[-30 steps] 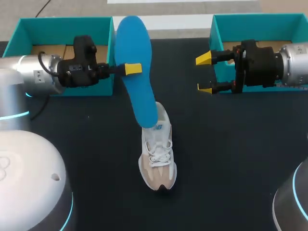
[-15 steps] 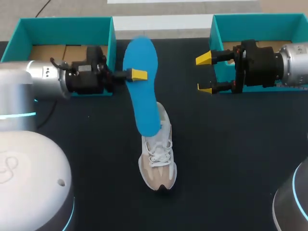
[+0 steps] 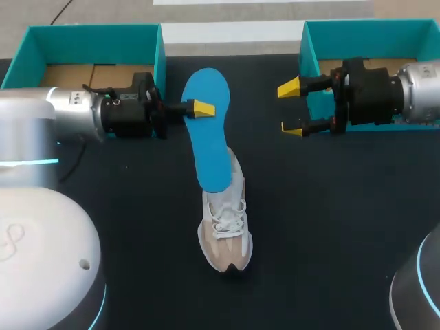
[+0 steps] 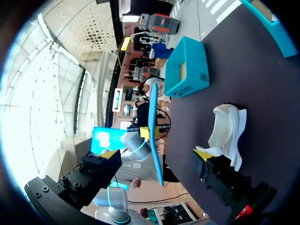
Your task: Take the shoe out of the shoebox, open the shoe tongue, remove and reinsert the insole, then place the shoe into the shoebox
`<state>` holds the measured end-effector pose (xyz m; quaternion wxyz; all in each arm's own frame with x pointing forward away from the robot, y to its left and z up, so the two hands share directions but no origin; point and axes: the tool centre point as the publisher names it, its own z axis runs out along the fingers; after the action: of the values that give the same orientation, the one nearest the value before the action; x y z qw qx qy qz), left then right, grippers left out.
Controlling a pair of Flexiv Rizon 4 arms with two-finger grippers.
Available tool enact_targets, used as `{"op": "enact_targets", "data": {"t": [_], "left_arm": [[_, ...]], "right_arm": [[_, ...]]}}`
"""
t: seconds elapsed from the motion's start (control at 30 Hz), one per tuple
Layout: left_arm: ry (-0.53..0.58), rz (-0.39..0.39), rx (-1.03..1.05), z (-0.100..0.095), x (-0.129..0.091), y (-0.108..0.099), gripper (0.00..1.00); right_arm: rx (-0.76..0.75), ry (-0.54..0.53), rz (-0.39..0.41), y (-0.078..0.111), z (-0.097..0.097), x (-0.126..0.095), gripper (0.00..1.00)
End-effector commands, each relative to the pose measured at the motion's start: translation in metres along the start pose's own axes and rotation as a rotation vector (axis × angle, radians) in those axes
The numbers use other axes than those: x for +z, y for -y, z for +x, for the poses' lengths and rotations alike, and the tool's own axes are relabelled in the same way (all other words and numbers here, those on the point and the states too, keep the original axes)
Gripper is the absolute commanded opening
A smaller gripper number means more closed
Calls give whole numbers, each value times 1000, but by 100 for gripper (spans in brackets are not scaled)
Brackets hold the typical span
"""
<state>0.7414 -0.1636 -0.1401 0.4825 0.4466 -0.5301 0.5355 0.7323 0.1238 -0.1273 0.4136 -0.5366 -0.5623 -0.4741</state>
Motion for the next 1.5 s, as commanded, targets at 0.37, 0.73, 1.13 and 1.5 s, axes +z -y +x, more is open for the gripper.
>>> {"op": "enact_targets", "data": {"t": [0.37, 0.73, 1.13, 1.5], "left_arm": [[7, 33, -56, -16, 11, 14, 0], [13, 62, -66, -19, 14, 15, 0], [13, 62, -66, -19, 14, 15, 0], [13, 62, -66, -19, 14, 15, 0]], "right_arm": [[28, 392, 4, 13, 39, 26, 100], [48, 456, 33, 12, 48, 28, 100], [-34, 742, 60, 9, 62, 29, 100], [-148, 932, 166, -3, 72, 38, 100]]}}
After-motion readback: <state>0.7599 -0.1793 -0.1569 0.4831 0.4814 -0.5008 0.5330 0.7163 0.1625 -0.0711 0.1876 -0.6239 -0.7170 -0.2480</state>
